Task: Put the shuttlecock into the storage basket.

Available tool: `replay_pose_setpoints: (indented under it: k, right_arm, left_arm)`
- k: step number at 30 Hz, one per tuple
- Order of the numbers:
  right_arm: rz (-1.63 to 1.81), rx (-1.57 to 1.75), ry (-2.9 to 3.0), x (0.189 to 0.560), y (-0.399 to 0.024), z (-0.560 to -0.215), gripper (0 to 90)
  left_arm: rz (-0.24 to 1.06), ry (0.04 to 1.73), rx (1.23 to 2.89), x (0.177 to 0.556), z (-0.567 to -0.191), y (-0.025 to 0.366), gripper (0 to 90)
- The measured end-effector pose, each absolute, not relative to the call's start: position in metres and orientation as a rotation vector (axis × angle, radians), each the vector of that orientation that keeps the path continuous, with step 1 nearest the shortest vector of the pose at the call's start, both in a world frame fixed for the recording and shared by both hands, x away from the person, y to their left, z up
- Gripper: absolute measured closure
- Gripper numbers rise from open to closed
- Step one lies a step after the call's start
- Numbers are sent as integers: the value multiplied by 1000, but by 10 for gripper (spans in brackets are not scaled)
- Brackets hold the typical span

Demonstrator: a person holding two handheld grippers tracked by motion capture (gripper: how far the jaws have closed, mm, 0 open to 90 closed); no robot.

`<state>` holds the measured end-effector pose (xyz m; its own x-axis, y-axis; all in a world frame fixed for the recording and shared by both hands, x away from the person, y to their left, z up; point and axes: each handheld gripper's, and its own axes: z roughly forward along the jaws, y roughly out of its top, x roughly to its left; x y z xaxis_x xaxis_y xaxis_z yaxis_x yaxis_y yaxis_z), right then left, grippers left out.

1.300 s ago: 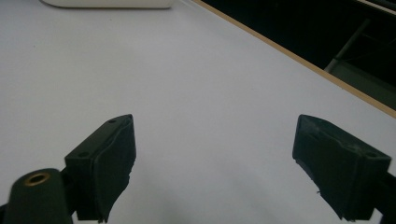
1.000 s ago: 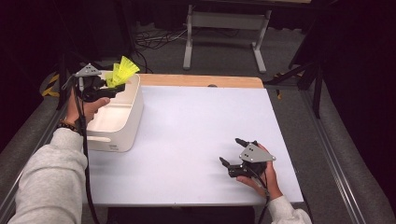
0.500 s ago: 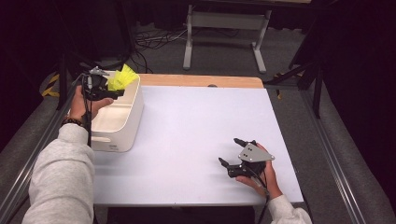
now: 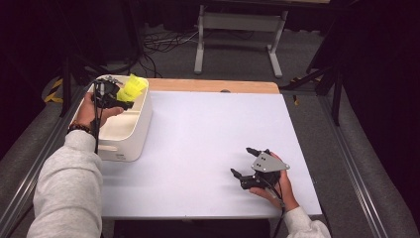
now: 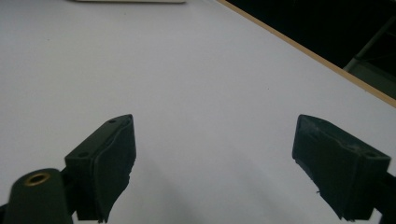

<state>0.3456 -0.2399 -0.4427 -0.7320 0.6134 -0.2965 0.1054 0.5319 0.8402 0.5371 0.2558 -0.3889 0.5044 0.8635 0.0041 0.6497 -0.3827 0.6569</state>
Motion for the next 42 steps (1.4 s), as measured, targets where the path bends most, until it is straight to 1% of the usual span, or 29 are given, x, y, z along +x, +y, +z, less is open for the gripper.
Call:
replay_pose_setpoints:
  k: [2,3,6,9,10,13,14,18,21,22,27,32,35,42]
  right_arm:
    - [1145,582,2201,346,-239,-443,141]
    - [1145,581,2203,346,-239,-443,141]
    - [1140,579,2209,346,-238,-444,141]
    - [1140,576,2214,346,-237,-444,141]
    - [1141,575,2214,346,-237,-444,140]
    - [1143,574,2210,345,-237,-443,141]
    - [1144,574,2207,345,-237,-443,140]
    - [1137,581,2187,345,-239,-441,140]
    - [1138,595,2170,345,-240,-440,141]
    - [1142,597,2163,345,-240,-440,141]
    - [1143,591,2154,343,-240,-439,141]
    - [1144,577,2147,341,-237,-437,141]
    - [1151,575,2138,340,-237,-436,142]
    - [1154,573,2128,338,-237,-434,143]
  left_arm:
    - [460,1232,2173,538,-390,255,440]
    - [443,1241,2180,538,-391,254,407]
    - [455,1282,2182,539,-393,253,261]
    - [482,1284,2163,539,-392,254,241]
    - [497,1277,2154,538,-390,254,214]
    - [555,1247,2097,535,-383,255,180]
    - [600,1230,2088,533,-380,255,168]
    - [695,1187,2037,526,-366,256,157]
    - [731,1127,1989,517,-356,258,159]
    - [728,1108,1958,513,-353,259,159]
    - [765,1038,1905,499,-340,261,162]
    - [809,959,1878,487,-332,259,165]
    - [785,902,1856,479,-328,258,168]
    - [778,829,1836,466,-326,253,164]
